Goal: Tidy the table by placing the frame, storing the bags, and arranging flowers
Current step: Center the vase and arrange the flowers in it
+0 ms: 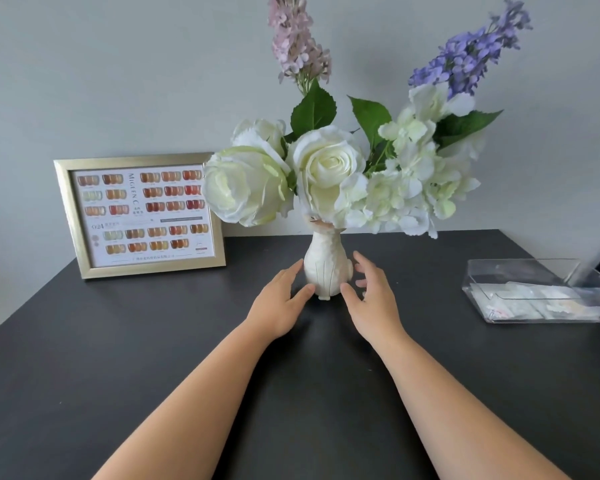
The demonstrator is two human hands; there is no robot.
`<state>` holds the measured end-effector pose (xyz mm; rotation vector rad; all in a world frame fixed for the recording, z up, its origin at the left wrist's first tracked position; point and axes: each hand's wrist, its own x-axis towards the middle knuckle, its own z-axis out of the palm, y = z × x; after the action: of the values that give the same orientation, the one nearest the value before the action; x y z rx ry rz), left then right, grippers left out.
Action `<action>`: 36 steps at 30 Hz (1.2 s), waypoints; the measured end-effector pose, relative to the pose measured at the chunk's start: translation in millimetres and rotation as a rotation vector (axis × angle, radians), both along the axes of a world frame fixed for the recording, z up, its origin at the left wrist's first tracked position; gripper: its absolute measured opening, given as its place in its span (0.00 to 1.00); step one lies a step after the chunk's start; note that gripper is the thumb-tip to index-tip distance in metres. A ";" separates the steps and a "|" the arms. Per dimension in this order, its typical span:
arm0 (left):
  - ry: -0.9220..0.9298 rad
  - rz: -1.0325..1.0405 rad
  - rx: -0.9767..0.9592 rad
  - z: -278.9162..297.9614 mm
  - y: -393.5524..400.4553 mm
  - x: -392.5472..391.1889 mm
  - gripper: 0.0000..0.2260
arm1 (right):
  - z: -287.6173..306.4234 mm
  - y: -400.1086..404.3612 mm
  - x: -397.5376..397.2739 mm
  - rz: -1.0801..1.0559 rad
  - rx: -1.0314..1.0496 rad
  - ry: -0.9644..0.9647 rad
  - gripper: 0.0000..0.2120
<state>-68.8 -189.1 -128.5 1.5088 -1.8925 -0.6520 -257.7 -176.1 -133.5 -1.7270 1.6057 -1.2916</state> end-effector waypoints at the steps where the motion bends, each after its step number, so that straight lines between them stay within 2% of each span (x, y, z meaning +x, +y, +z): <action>1: 0.056 -0.003 -0.008 -0.4 0.8 -0.9 0.27 | -0.6 1.0 0.0 0.005 -0.030 0.033 0.29; 5: 0.216 -0.012 -0.010 -2.0 4.6 -0.8 0.26 | -6.2 3.9 5.7 0.073 -0.102 0.142 0.31; 16: 0.365 -0.040 0.007 -1.4 -2.4 2.6 0.25 | -6.5 -10.0 13.4 0.078 -0.065 0.186 0.34; 36: 0.446 0.019 0.036 -1.2 -60.4 5.6 0.26 | -2.2 -78.7 38.0 -0.003 -0.001 0.043 0.34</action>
<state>-63.2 -249.6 -129.7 1.2711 -1.5307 -0.9308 -219.7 -254.9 -135.7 -1.7647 1.6318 -1.2654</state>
